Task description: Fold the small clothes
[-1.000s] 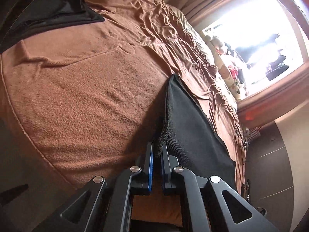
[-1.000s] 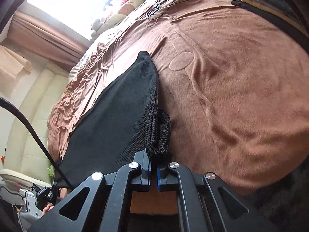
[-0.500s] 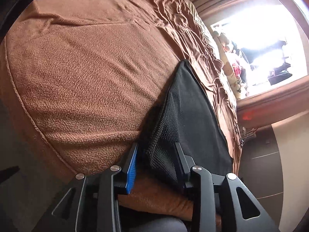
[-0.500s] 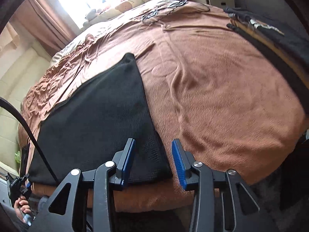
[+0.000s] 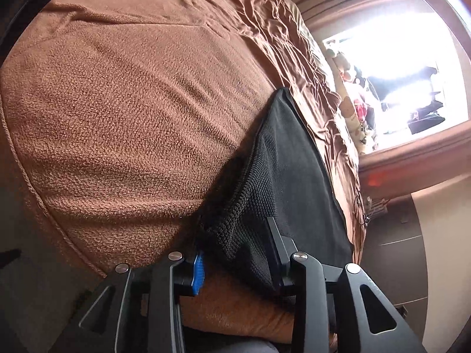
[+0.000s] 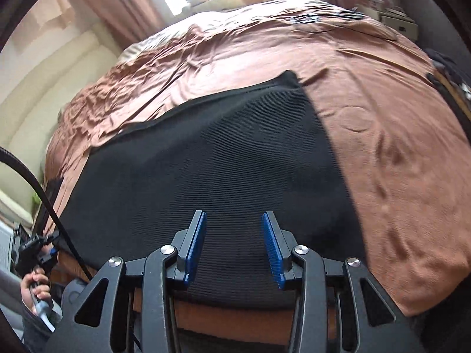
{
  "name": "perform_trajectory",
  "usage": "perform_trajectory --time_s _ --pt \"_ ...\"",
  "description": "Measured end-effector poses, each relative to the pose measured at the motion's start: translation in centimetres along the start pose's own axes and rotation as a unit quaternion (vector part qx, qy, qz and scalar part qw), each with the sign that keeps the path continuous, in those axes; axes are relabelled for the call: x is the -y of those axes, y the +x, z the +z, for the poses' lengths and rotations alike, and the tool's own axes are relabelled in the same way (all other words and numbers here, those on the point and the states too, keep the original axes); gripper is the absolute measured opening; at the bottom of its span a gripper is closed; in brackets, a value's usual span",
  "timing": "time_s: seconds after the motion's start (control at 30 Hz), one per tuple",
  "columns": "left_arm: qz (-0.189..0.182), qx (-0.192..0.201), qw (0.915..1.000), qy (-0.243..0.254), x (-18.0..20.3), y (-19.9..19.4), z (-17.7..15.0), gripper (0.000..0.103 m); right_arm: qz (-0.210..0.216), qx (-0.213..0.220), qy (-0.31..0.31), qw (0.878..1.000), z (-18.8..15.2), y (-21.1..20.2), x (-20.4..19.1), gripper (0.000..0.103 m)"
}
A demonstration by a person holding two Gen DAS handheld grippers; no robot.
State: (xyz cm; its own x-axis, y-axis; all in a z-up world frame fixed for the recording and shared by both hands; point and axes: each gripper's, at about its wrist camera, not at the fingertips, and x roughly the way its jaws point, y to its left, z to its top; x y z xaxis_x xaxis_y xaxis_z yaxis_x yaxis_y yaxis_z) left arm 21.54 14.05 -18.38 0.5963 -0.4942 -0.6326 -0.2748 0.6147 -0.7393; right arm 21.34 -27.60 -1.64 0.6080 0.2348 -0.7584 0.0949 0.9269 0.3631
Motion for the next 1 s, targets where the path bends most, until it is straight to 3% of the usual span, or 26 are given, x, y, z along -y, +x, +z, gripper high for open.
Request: perform_trajectory --time_s 0.6,1.0 --pt "-0.012 0.008 0.9998 -0.015 -0.2 0.6 0.6 0.035 0.042 -0.077 -0.118 0.989 5.0 11.8 -9.8 0.03" --pt "-0.01 0.006 0.9998 -0.019 -0.2 0.5 0.7 0.035 0.007 -0.096 -0.15 0.984 7.2 18.7 -13.7 0.03"
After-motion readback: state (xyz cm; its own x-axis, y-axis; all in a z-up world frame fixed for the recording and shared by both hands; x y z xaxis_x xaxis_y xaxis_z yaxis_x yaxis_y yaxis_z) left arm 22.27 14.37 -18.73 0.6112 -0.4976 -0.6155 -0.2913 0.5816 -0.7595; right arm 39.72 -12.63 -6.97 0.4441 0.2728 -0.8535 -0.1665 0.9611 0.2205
